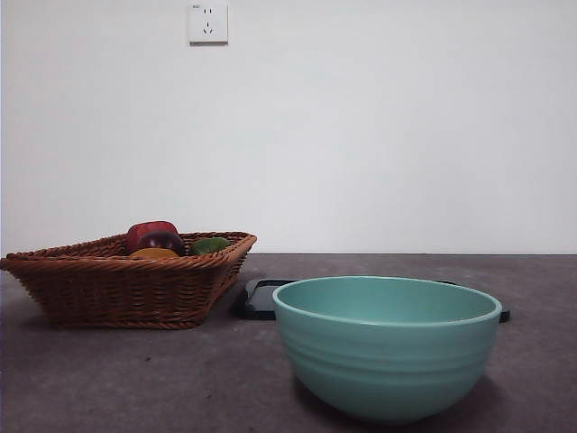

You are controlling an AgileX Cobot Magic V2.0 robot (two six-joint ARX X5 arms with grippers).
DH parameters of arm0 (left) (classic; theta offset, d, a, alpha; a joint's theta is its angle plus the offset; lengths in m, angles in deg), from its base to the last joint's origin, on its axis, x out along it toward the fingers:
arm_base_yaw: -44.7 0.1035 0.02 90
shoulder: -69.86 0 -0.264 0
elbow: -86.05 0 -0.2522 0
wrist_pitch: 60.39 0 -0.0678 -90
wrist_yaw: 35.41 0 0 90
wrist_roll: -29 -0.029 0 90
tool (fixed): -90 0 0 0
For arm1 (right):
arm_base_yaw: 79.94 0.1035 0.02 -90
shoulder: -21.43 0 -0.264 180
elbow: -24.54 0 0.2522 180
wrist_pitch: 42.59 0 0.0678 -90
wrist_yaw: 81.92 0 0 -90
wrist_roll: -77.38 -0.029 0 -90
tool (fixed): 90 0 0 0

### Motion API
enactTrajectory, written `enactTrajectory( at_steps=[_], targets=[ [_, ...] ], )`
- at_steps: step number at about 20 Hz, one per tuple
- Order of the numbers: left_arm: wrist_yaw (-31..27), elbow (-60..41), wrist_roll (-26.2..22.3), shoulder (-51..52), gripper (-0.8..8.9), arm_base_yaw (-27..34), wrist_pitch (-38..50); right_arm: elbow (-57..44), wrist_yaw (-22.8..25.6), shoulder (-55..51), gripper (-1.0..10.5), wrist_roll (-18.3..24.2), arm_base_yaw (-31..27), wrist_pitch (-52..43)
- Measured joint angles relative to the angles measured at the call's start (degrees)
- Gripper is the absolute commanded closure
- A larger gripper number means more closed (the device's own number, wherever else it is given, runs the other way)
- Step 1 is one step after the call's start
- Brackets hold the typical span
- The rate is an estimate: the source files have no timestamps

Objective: Pick up the wifruite, put it on the bowl, pick up the plate, put it on desk

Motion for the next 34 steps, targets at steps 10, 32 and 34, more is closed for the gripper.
enactTrajectory(
  at_steps=[10, 32, 34],
  targets=[
    [-1.90, -40.83, 2.84, 13.99, 7.94, 21.18, 49.70, 0.00, 0.00, 0.00, 9.3, 0.00, 0.00, 0.00],
    [-22.21, -64.67, 2.69, 25.59, 7.94, 21.38, 57.27, 0.00, 0.37, 0.00, 9.3, 0.00, 0.00, 0.00],
    [-22.21, -64.67, 0.39, 27.02, 7.94, 21.35, 57.24, 0.00, 0.37, 0.00, 9.3, 0.00, 0.00, 0.00]
  ],
)
